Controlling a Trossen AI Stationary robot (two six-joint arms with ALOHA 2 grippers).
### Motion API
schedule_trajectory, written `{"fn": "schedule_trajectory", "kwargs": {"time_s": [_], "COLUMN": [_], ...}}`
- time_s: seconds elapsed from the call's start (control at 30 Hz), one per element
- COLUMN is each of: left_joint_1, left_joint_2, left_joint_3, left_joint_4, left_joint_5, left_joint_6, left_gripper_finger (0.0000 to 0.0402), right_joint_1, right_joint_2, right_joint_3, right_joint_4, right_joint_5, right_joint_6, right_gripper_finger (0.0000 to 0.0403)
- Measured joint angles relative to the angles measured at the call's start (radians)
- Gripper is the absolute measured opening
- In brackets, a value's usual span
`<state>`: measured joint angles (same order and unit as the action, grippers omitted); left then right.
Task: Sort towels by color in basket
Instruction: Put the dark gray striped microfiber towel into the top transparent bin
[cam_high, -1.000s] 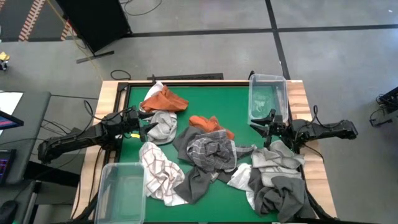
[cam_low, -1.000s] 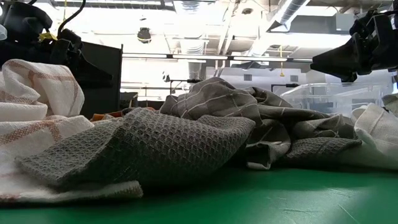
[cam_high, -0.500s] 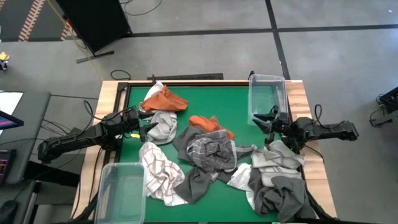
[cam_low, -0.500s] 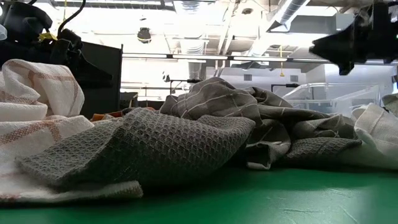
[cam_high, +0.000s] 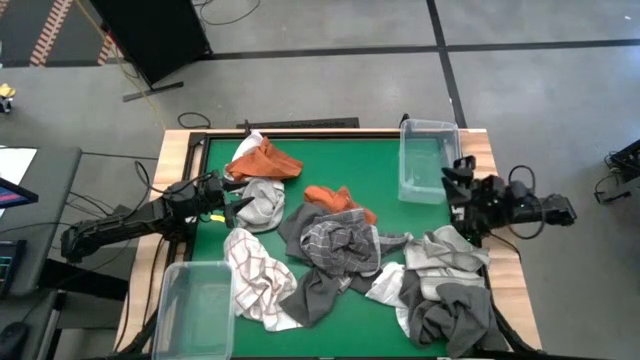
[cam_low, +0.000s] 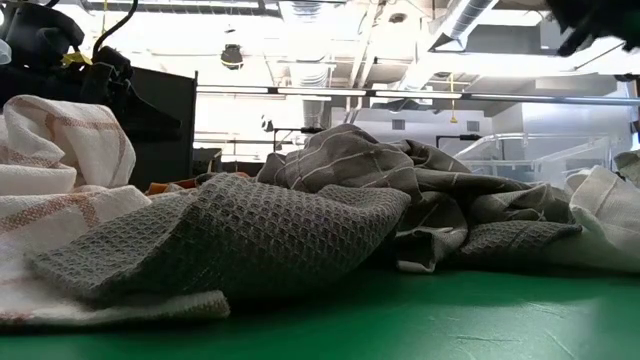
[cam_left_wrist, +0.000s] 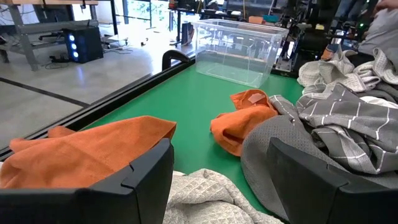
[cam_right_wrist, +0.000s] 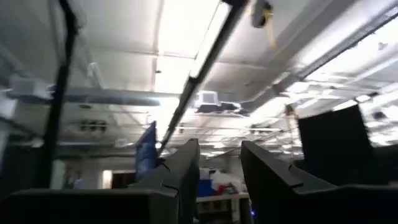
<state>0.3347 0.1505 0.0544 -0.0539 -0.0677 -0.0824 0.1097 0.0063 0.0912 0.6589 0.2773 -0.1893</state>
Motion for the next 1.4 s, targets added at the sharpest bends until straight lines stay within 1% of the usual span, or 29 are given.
{"fn": "schedule_trajectory", "kwargs": {"time_s": [0.07, 0.2, 0.3, 0.43, 0.5, 0.73, 0.83, 0.93, 1.07, 1.2, 1.3, 1.4], "left_joint_1": [0.0, 0.0, 0.0, 0.0, 0.0, 0.0, 0.0, 0.0, 0.0, 0.0, 0.0, 0.0], "left_joint_2": [0.0, 0.0, 0.0, 0.0, 0.0, 0.0, 0.0, 0.0, 0.0, 0.0, 0.0, 0.0], "left_joint_3": [0.0, 0.0, 0.0, 0.0, 0.0, 0.0, 0.0, 0.0, 0.0, 0.0, 0.0, 0.0], "left_joint_4": [0.0, 0.0, 0.0, 0.0, 0.0, 0.0, 0.0, 0.0, 0.0, 0.0, 0.0, 0.0], "left_joint_5": [0.0, 0.0, 0.0, 0.0, 0.0, 0.0, 0.0, 0.0, 0.0, 0.0, 0.0, 0.0], "left_joint_6": [0.0, 0.0, 0.0, 0.0, 0.0, 0.0, 0.0, 0.0, 0.0, 0.0, 0.0, 0.0], "left_gripper_finger": [0.0245, 0.0245, 0.0245, 0.0245, 0.0245, 0.0245, 0.0245, 0.0245, 0.0245, 0.0245, 0.0245, 0.0245], "right_joint_1": [0.0, 0.0, 0.0, -0.001, -0.001, -0.001, -0.001, -0.002, -0.008, -0.008, -0.005, 0.003], "right_joint_2": [0.0, 0.038, 0.107, 0.238, 0.313, 0.563, 0.66, 0.745, 0.871, 0.984, 1.059, 1.111], "right_joint_3": [0.061, 0.229, 0.352, 0.473, 0.5, 0.549, 0.554, 0.554, 0.555, 0.555, 0.555, 0.555], "right_joint_4": [-0.106, -0.439, -0.664, -0.883, -0.941, -0.95, -0.855, -0.695, -0.402, -0.066, 0.176, 0.429], "right_joint_5": [-0.037, -0.047, -0.047, -0.046, -0.046, -0.045, -0.026, -0.013, -0.011, -0.011, -0.011, -0.012], "right_joint_6": [0.004, 0.081, 0.138, 0.179, 0.182, 0.2, 0.161, 0.103, -0.015, -0.148, -0.232, -0.358], "right_gripper_finger": [0.015, 0.015, 0.015, 0.015, 0.015, 0.015, 0.015, 0.015, 0.015, 0.015, 0.015, 0.015]}}
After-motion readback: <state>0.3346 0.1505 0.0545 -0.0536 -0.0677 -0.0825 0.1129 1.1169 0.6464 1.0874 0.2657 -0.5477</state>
